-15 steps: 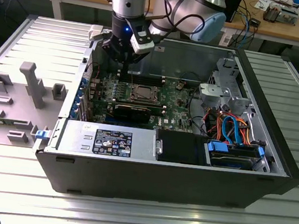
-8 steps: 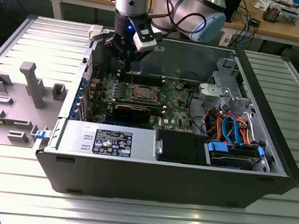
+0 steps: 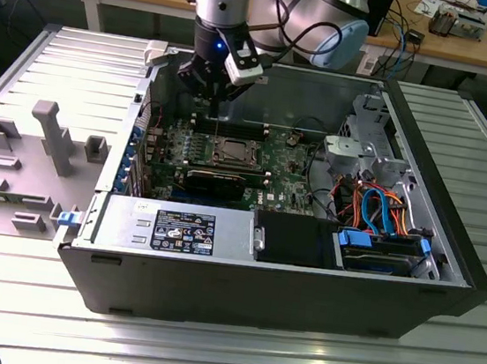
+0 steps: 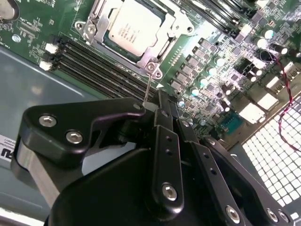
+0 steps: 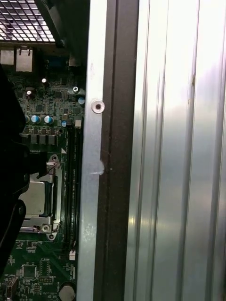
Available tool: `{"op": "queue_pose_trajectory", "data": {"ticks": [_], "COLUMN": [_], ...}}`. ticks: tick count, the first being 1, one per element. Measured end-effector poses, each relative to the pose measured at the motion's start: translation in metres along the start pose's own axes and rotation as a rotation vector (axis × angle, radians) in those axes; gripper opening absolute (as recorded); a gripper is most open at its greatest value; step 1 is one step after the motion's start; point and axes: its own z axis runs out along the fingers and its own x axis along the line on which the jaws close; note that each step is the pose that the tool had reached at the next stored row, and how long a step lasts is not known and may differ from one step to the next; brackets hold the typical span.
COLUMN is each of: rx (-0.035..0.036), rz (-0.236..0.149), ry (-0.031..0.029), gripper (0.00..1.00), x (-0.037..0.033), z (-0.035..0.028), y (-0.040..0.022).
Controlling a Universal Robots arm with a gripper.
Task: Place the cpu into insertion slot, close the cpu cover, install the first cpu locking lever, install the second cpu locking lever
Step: 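Install the first cpu locking lever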
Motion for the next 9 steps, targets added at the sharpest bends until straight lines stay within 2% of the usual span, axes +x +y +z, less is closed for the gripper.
{"op": "queue_pose_trajectory", "data": {"ticks": [9], "rx": [0.0001], "rz": [0.000], "ry": [0.0003], "gripper": [0.11], "x": [-0.0091], "z": [0.0003], "y": [-0.0005]}}
